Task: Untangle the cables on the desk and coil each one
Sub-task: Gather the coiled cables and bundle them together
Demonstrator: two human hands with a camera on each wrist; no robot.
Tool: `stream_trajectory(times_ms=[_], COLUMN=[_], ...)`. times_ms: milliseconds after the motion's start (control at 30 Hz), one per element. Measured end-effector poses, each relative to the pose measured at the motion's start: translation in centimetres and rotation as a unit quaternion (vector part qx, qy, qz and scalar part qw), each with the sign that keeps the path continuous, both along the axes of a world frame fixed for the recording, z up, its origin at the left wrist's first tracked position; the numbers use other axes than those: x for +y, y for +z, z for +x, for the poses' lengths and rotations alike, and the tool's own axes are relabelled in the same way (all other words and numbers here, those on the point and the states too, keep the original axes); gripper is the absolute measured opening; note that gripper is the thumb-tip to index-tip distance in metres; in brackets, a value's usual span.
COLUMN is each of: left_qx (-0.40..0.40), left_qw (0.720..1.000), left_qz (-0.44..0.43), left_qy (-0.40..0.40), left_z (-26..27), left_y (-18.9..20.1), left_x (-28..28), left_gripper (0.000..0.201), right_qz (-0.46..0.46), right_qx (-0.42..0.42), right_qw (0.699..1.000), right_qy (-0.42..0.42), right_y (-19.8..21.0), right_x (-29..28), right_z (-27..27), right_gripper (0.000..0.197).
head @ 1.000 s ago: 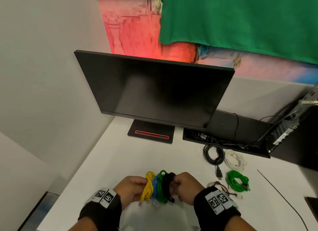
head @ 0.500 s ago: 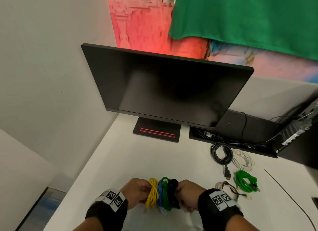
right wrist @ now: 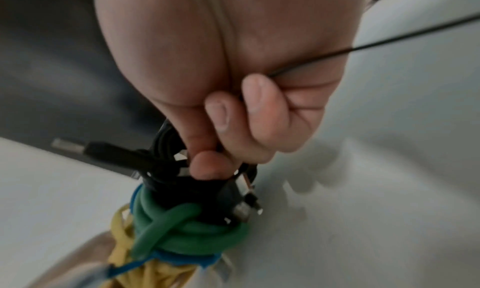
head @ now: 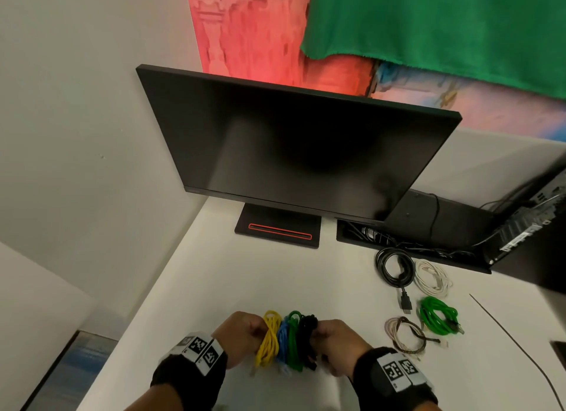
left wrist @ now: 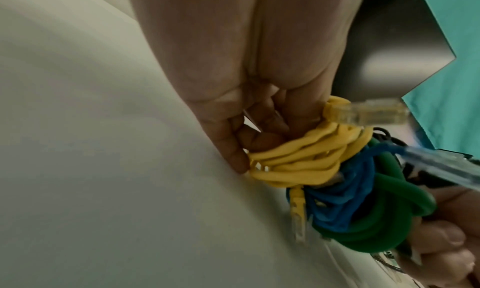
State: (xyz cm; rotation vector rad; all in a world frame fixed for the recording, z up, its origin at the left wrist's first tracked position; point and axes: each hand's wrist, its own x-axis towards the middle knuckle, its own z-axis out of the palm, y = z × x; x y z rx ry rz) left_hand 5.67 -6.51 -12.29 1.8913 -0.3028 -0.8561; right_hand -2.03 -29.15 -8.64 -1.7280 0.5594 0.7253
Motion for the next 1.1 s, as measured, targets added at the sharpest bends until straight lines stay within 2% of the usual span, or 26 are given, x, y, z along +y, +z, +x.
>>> stream_trajectory(times_ms=[67, 133, 233, 267, 333, 400, 467, 567, 667, 733, 833, 933, 1033, 1100], left_qx=[-0.008, -0.006, 0.013, 0.012, 0.008, 0.003, -0.011, -0.032, -0.031, -0.040, -0.065, -0.075, -0.066, -0.050], left_qw=[1.000, 0.999, 1.000, 1.000, 0.999, 1.000, 0.999, 0.998, 0.999, 0.999, 0.996, 0.995, 0.995, 0.996], left_qz=[0.007, 0.000, -0.023, -0.027, -0.030, -0.021, 0.000, 0.014, 0.004, 0.012, 0.033, 0.050, 0.051, 0.048], left_qy=[-0.019, -0.035, -0.008, 0.003, 0.014, 0.000, -0.034, -0.051, -0.034, -0.029, -0.042, -0.053, -0.057, -0.056], left_z=[-0.1, -0.3, -0.9, -1.0, -1.0, -0.8, -0.7, -0.8, -1.1, -1.0, -0.6, -0.8, -0.8, -0.8], left_y=[0.1, 0.2, -0.2, -0.3, -0.4, 0.0, 0.6, 1.3, 1.7, 1.7, 1.7, 1.6, 1.6, 1.7], left_x=[0.5, 0.8, 0.9, 0.9, 1.1, 1.0, 0.7, 0.4, 0.3, 0.1, 0.0, 0.3, 0.4, 0.2], left_gripper=[0.047, 0.047, 0.038, 0.030, 0.020, 0.027, 0.028, 0.015, 0.025, 0.033, 0.023, 0.018, 0.008, 0.018], right_qz=[0.010, -0.049, -0.146, -0.168, -0.196, -0.226, -0.237, -0.239, -0.326, -0.344, -0.291, -0.168, -0.140, -0.184], right_qx=[0.017, 0.013, -0.034, -0.057, -0.082, -0.127, -0.149, -0.118, -0.130, -0.161, -0.162, -0.086, -0.061, -0.057], right_qw=[0.999, 0.987, 0.946, 0.936, 0.941, 0.946, 0.951, 0.943, 0.905, 0.900, 0.925, 0.956, 0.935, 0.923], right_qy=[0.047, 0.150, 0.287, 0.304, 0.263, 0.193, 0.132, 0.197, 0.241, 0.216, 0.185, 0.223, 0.320, 0.334], right_y=[0.7, 1.1, 1.2, 1.1, 0.6, 0.2, -0.3, 0.1, 0.8, 0.8, 0.3, 1.1, 2.2, 1.7], right_x=[0.0, 0.3, 0.8, 0.9, 1.0, 1.2, 1.4, 1.5, 1.2, 1.4, 1.7, 1.3, 0.8, 0.9], right_z=[-0.2, 0.0, 0.4, 0.4, 0.3, -0.1, -0.4, -0.2, 0.0, -0.3, -0.5, 0.0, 0.6, 1.1], right_gripper=[0.031, 0.032, 0.027, 0.024, 0.026, 0.026, 0.034, 0.030, 0.024, 0.020, 0.027, 0.026, 0.029, 0.026])
